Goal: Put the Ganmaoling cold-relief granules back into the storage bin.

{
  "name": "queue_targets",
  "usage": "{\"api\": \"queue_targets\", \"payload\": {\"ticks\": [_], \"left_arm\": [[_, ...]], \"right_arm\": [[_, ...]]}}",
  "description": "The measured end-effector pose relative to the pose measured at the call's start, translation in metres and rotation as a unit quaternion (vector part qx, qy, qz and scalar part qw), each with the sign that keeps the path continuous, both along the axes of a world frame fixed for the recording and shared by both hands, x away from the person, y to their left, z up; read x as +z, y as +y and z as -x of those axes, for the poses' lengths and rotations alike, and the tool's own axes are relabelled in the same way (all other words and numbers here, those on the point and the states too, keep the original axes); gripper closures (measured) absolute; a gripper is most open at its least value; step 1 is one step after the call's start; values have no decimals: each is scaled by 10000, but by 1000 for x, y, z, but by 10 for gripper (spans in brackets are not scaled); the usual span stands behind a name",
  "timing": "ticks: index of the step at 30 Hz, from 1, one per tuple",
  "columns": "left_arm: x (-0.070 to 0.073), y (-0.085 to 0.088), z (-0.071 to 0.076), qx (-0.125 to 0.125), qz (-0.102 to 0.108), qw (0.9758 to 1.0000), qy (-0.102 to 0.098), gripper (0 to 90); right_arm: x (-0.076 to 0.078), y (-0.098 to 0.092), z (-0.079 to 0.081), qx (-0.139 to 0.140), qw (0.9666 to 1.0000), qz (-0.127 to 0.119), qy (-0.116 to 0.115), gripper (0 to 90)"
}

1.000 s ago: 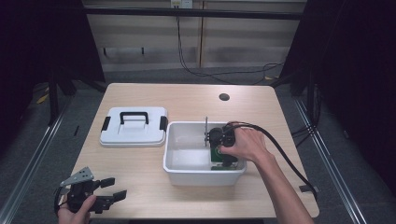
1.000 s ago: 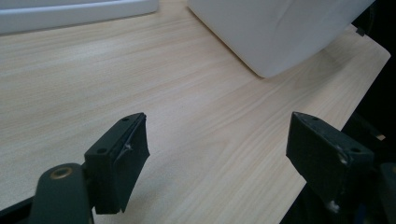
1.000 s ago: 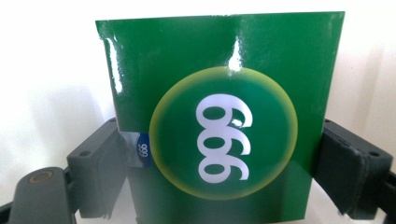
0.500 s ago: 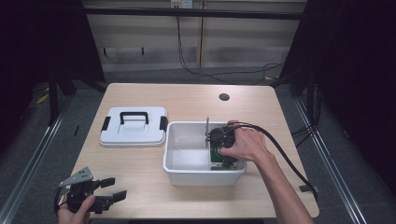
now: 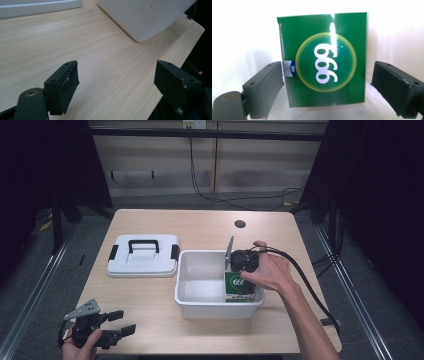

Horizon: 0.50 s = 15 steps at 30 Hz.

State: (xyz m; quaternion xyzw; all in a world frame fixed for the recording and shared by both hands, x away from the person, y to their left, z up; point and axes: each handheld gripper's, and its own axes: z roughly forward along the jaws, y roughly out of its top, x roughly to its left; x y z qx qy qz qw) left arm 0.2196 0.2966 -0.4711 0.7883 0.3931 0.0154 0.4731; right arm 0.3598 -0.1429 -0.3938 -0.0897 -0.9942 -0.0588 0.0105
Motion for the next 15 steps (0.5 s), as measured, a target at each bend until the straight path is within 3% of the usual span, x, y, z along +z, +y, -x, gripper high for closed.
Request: {"api": "queue_targets", "payload": {"ticks": [7,11,15], "left_arm": [[0,0,0,42,-11,10000,-16,197],[0,0,1,58,-41,10000,-30,198],[1,0,1,62,-35,10000,-30,197]], "right_arm": [[18,-14,3,-168,9974,-684,-130,133],[27,-20,8,-206,9959,-838,-285,145],[35,-29,13,-333,9913,-1213,-391,173]]}}
